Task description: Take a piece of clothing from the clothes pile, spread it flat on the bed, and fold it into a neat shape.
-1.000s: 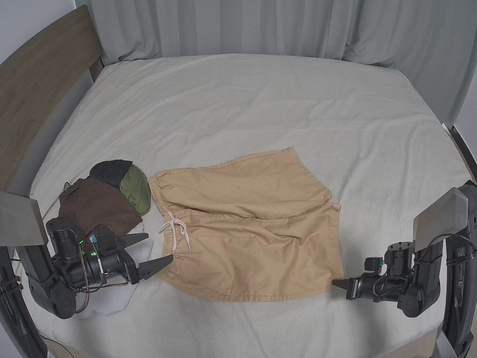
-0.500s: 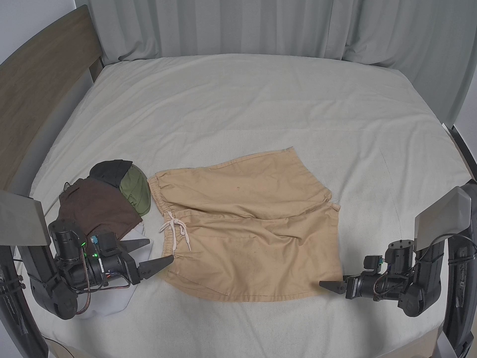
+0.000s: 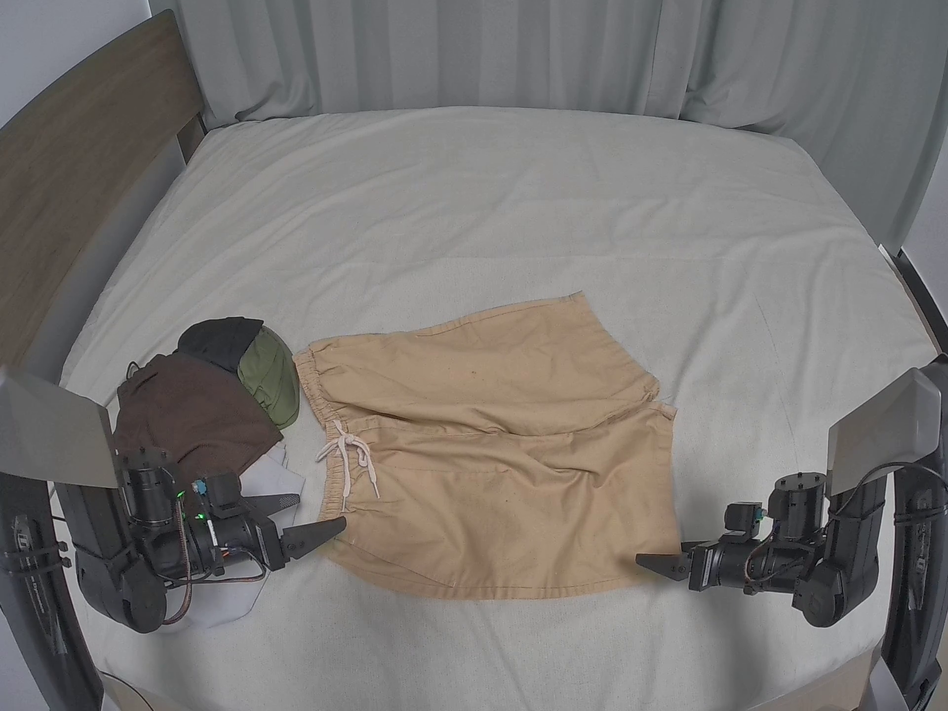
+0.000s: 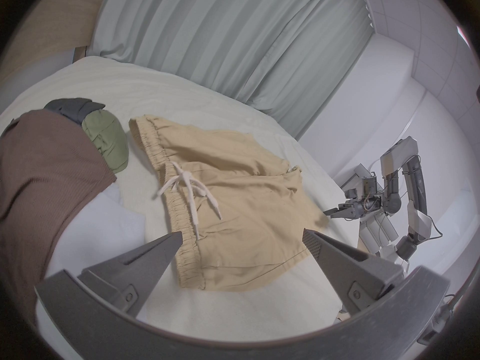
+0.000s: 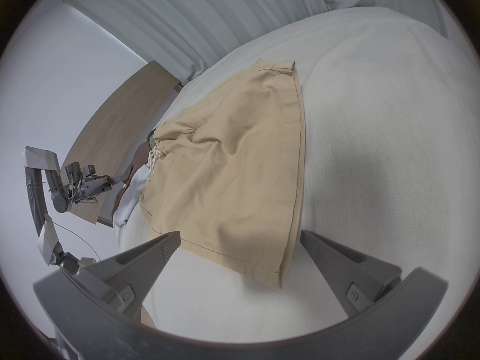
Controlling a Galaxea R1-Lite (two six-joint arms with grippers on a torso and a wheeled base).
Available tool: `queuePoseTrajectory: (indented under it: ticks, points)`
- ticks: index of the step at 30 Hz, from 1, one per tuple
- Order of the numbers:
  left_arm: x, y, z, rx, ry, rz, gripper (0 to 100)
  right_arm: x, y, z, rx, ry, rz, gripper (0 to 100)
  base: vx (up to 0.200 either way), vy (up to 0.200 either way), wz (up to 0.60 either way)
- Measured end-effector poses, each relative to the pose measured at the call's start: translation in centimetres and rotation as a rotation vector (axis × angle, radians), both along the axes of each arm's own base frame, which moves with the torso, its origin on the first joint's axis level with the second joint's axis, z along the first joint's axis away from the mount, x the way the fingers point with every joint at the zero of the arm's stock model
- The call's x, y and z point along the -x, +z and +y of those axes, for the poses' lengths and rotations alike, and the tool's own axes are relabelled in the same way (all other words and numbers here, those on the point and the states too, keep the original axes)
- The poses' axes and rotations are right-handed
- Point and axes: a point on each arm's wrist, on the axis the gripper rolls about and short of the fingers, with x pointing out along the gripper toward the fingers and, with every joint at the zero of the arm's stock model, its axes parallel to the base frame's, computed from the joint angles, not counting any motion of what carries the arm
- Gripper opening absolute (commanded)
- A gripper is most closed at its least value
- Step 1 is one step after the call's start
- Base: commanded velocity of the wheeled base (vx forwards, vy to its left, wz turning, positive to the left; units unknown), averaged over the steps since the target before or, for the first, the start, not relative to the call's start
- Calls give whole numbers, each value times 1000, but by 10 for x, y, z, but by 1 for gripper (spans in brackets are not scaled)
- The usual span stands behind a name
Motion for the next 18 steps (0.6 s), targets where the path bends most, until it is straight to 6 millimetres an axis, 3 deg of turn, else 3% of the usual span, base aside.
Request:
queuePoseTrajectory:
  ticks: [18]
  points:
    - [-16, -35, 11, 41, 111, 139, 100, -1, 1, -1, -1, -4, -6, 100, 0, 0, 0]
